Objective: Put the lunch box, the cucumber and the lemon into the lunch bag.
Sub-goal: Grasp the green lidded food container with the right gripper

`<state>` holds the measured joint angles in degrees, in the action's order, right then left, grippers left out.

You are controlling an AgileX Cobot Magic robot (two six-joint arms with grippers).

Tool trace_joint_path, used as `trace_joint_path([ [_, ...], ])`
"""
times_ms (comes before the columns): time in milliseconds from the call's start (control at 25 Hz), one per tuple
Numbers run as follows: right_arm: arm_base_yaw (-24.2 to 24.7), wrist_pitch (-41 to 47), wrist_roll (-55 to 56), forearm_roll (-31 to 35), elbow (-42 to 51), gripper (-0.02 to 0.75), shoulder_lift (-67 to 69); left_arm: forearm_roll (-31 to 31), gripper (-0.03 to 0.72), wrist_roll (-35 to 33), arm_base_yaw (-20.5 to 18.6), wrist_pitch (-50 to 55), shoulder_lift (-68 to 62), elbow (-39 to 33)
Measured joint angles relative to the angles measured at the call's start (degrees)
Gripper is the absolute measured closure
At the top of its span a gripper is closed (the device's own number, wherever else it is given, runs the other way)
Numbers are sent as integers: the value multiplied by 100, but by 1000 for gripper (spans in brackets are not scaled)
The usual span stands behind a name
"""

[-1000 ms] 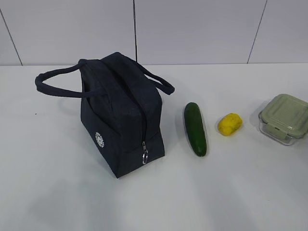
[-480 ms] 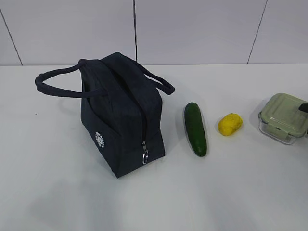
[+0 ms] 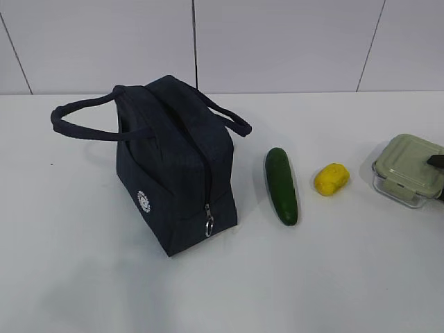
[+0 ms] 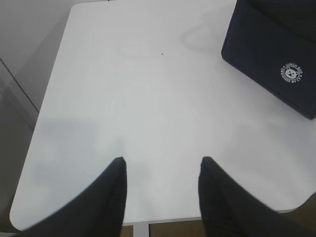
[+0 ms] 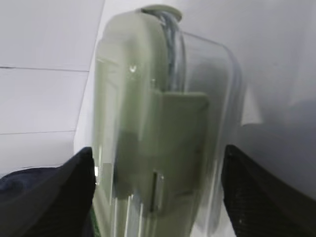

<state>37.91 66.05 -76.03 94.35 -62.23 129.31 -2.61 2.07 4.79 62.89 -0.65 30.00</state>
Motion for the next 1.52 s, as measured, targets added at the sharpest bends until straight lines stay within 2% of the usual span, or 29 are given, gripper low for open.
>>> trace_joint_path([
  [1520, 0, 195, 31, 106, -30, 155, 89, 0, 347, 0, 0, 0, 0, 0],
])
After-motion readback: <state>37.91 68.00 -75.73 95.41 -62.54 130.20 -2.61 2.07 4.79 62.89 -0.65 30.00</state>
